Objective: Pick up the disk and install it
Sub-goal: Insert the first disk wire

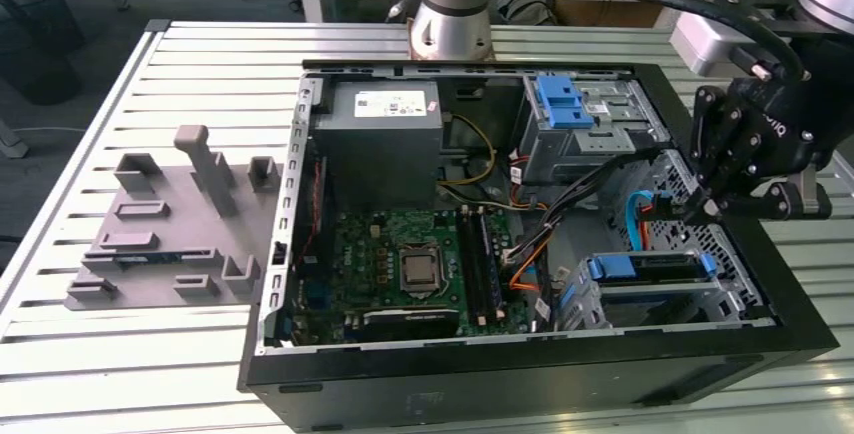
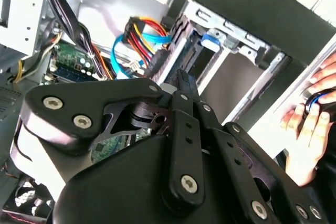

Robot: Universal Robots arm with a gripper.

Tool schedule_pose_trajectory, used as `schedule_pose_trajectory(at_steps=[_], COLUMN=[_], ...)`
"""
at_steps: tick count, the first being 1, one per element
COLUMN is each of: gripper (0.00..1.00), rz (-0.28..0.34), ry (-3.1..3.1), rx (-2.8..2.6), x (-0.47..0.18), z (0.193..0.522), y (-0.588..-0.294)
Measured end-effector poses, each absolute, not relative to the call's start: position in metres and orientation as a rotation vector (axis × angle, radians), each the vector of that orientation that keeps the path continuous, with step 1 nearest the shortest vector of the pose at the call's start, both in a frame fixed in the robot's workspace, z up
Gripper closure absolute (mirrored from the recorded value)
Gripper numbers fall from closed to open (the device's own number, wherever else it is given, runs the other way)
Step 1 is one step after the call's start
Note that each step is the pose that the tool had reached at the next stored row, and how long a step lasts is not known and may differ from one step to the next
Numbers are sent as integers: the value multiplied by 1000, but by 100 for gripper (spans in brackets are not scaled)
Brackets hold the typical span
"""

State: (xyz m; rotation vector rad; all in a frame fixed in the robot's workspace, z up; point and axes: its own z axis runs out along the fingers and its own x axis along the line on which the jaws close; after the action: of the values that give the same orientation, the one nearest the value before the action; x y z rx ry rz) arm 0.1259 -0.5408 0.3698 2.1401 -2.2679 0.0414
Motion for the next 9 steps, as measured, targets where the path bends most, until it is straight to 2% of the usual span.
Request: schedule_pose_trajectory(at_steps=[9], gripper=[89], rz=[49], ry=[-2274], rx=[2137], x=[127], z=[369], y=[-531])
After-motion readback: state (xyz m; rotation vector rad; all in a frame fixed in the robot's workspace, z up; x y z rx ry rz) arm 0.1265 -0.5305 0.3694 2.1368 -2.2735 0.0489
